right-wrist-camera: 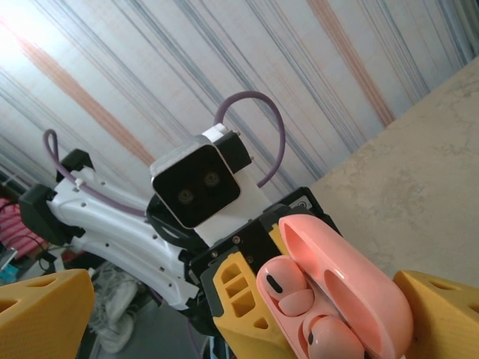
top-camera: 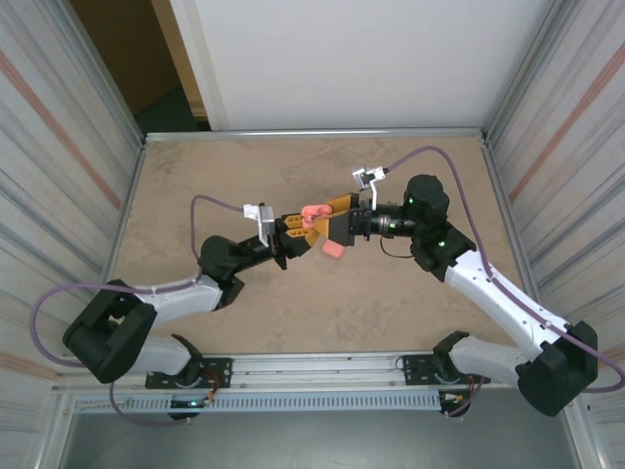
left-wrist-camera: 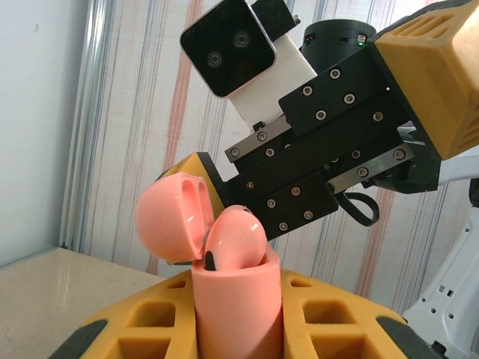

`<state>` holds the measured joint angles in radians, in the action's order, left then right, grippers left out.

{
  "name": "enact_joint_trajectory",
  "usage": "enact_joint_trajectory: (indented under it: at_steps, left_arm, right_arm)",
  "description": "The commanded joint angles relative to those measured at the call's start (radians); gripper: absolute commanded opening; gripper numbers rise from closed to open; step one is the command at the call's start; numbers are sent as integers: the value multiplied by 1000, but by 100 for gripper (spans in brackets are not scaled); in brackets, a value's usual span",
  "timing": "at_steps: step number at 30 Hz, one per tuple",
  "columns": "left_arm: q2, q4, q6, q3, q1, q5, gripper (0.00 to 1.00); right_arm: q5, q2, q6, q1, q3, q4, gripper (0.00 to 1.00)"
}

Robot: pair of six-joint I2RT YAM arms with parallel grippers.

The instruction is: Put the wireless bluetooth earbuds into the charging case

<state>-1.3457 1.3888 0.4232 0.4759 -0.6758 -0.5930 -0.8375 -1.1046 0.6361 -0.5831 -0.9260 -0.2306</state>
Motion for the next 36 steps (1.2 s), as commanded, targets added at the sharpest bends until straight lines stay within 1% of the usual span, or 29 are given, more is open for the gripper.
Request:
enact_joint_trajectory:
  at_steps: [1, 18, 24, 27, 30, 36]
  left_arm:
    - [-10, 5, -10, 18, -2, 32, 0]
    - [5, -15, -15, 12, -2, 44, 0]
    - [29, -40, -22, 1, -3, 55, 0]
    - [60, -103, -45, -9, -2, 71, 0]
    - [101, -196, -68, -26, -2, 104, 0]
    - [182, -500, -91, -38, 11, 185, 0]
  right_arm:
    - [-31, 38, -30, -11, -30, -2, 100]
    - [-12, 64, -37, -15, 1, 3, 100]
    - [53, 96, -71, -7, -2, 64, 100]
    - [99, 110, -73, 17, 10, 93, 100]
    - [150, 167, -65, 55, 36, 123, 100]
    - [251, 227, -10, 148, 123, 144, 100]
